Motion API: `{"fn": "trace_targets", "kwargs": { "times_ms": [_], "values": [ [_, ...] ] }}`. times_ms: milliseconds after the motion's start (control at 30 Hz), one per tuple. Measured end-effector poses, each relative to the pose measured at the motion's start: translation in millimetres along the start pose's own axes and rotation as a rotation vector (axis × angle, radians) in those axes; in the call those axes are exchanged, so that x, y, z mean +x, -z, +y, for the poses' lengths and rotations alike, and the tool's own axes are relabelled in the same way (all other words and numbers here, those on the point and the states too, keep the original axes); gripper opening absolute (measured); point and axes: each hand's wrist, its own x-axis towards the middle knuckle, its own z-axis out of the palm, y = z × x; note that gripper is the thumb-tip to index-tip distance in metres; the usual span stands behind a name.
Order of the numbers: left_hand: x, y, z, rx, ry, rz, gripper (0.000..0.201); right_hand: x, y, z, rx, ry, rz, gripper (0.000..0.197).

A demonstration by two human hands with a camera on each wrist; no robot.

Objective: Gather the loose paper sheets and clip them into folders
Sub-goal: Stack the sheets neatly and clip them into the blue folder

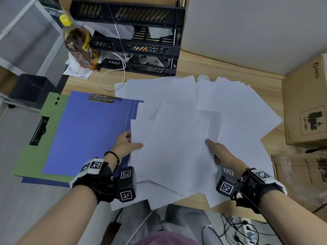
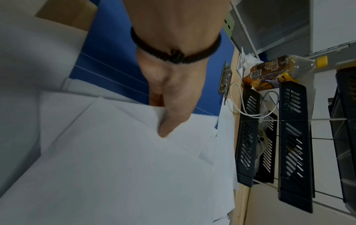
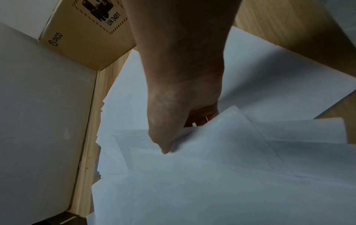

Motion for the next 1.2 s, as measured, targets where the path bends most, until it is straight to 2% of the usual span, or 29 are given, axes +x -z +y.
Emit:
{"fn": "trace_targets", "kwargs": {
  "times_ms": [100,200,300,433,500,567,700,767,900,1033,1100,1200],
  "values": [
    [-8.2,-2.8,16.7,0.025,-0.052,-0.103,0.036,-3.1,-2.1,-2.4,-0.028,0.033,-0.047,0.033],
    [-13.0,1.7,41.2,0.065,-0.141,-0.105,0.028,-1.6,-4.8,-2.2,-0.04,0.049,-0.054,0.026],
    [-13.1,11.1,62.6,0.055,-0.256,-0.008,0.031,2.4,-8.9,-0.2,-0.06,0.053,-0.038,0.029],
    [-12.6,30.3,79.8,-0.127,-0.319,0.217,0.028,2.3,-15.6,-1.0,-0.065,0.054,-0.003,0.028],
    [-9.4,42.2,78.5,-0.22,-0.305,0.299,0.028,0.3,-18.0,-3.4,-0.078,0.049,0.017,0.021],
    [-6.7,50.0,72.0,-0.256,-0.271,0.294,0.028,-1.6,-20.1,-4.6,-0.054,0.036,0.014,0.01],
    [-3.5,44.7,52.1,-0.205,-0.163,0.194,0.026,-11.1,-26.0,-8.9,0.001,0.074,0.006,0.018],
    [-0.5,38.8,38.4,-0.263,-0.102,0.209,0.026,-12.7,-27.7,-10.1,0.021,0.058,0.034,0.017],
    [4.1,26.0,15.0,-0.42,0.05,0.194,0.036,-4.2,-25.7,-2.4,0.073,0.014,0.123,0.032],
    [2.4,7.1,1.5,-0.41,0.08,0.135,0.035,-3.9,-25.4,0.0,0.162,-0.024,0.098,0.036],
    [0.0,-0.4,-2.8,-0.42,0.089,0.106,0.034,-1.2,-26.0,2.2,0.227,-0.057,0.075,0.047],
    [-3.7,-8.3,-6.3,-0.43,0.132,0.016,0.031,3.3,-27.7,4.6,0.031,-0.056,0.061,0.045]
  ]
}}
